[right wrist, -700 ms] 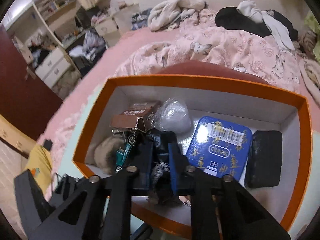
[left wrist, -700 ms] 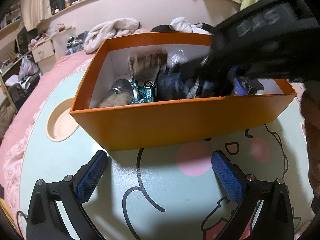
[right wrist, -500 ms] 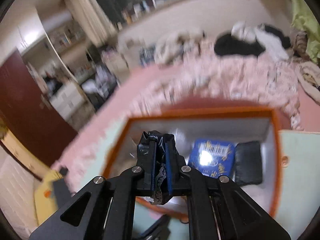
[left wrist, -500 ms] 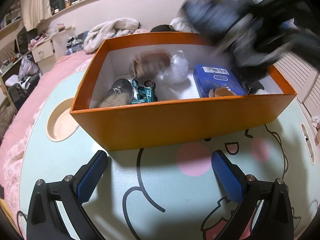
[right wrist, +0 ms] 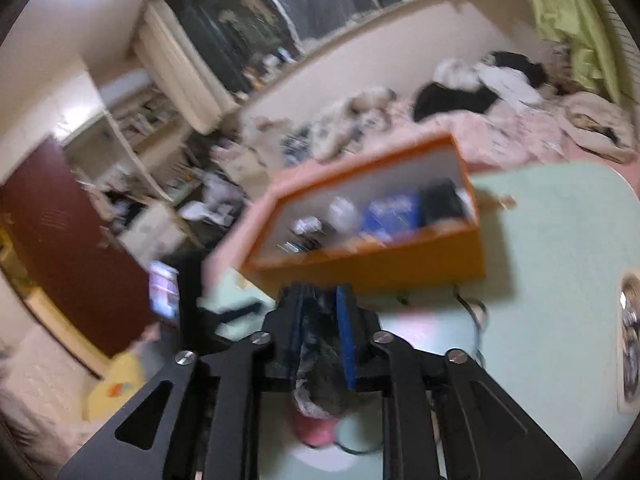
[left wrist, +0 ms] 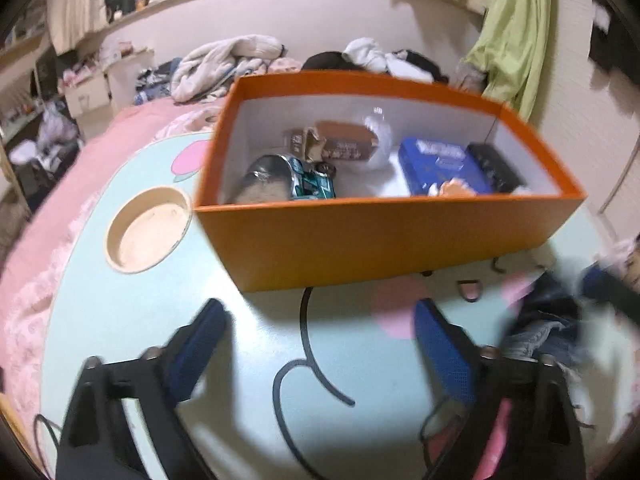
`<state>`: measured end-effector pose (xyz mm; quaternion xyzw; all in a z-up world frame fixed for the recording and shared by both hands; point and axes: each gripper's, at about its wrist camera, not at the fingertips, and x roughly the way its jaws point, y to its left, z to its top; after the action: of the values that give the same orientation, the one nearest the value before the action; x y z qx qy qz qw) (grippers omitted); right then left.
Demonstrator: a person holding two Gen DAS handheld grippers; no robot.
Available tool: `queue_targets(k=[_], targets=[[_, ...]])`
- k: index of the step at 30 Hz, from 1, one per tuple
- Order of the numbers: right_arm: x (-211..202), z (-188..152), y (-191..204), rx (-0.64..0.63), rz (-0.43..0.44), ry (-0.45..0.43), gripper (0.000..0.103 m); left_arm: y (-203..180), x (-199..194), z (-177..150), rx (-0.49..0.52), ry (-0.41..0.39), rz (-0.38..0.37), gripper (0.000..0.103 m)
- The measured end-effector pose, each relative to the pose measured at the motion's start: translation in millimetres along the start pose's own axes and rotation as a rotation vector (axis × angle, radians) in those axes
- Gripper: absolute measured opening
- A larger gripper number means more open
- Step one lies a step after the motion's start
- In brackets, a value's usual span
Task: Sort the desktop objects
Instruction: 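Grasp the black lace cloth in the box with the right gripper, set it on the table, then grasp the plastic-wrapped ball with the left gripper and place it on the table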
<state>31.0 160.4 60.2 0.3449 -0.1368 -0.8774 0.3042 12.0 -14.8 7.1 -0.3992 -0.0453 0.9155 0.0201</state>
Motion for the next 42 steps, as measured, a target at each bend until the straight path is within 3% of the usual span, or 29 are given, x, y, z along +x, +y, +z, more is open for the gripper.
queue_targets(k=[2,4,5,8,9,15,17,20,23,26,29,30,34,37,39,42], targets=[[5.9,-0.7,-2.5,0.012,-0.035,0.028,0.021,8.3,-9.7,5.2,-0.015,-0.012,-0.050,0.074],[-1.5,1.3,-1.2,0.007,-0.033,-0.005,0.021,13.6,-21.7,15.8,0.005,-0.045,-0.063,0.062],[-5.6,2.6,-1.8,0.001,-0.031,-0.027,0.025,14.7,-24.6,22.3,0.014,-0.054,-0.059,0.061],[-16.9,-3.6,1.6,-0.014,-0.040,-0.084,0.059,19.6,-39.5,46.0,0.029,-0.079,-0.097,0.049],[-18.5,-7.0,3.0,-0.016,-0.046,-0.098,0.061,20.7,-42.9,55.8,0.032,-0.081,-0.114,0.043],[-10.8,-19.7,11.0,-0.016,-0.053,-0.076,0.061,14.3,-49.1,101.7,0.064,-0.083,-0.201,0.034],[-10.1,-22.0,7.3,-0.008,-0.053,-0.072,0.061,6.3,-39.8,117.0,0.075,-0.057,-0.241,0.031],[-10.3,-25.5,-0.8,0.011,-0.043,-0.070,0.061,-10.4,-11.0,131.6,0.103,0.009,-0.229,0.021],[-10.0,-25.6,-3.7,0.026,-0.041,-0.068,0.061,-30.0,27.3,139.6,0.117,0.112,-0.256,0.021],[-10.0,-26.3,-3.7,0.032,-0.038,-0.065,0.061,-39.5,53.4,140.3,0.124,0.118,-0.105,0.021],[-8.7,-26.7,-4.5,0.034,-0.033,-0.057,0.061,-46.9,75.7,140.1,0.174,0.108,0.044,0.032],[-8.3,-27.0,-4.6,0.034,-0.032,-0.055,0.061,-48.0,80.2,138.1,0.192,0.122,0.055,0.033],[-7.0,-27.3,-7.4,0.041,-0.028,-0.049,0.061,-57.2,80.2,135.2,0.273,0.127,0.052,0.030],[-6.3,-28.5,-9.0,0.050,-0.027,-0.044,0.061,-50.2,73.3,136.1,0.228,0.119,-0.025,0.029],[-6.9,-27.8,-9.8,0.055,-0.026,-0.044,0.061,-42.0,56.8,138.4,0.175,0.055,-0.109,0.029],[-7.4,-28.5,-9.1,0.053,-0.027,-0.046,0.061,-36.3,17.7,135.2,0.153,-0.061,-0.164,0.029]])
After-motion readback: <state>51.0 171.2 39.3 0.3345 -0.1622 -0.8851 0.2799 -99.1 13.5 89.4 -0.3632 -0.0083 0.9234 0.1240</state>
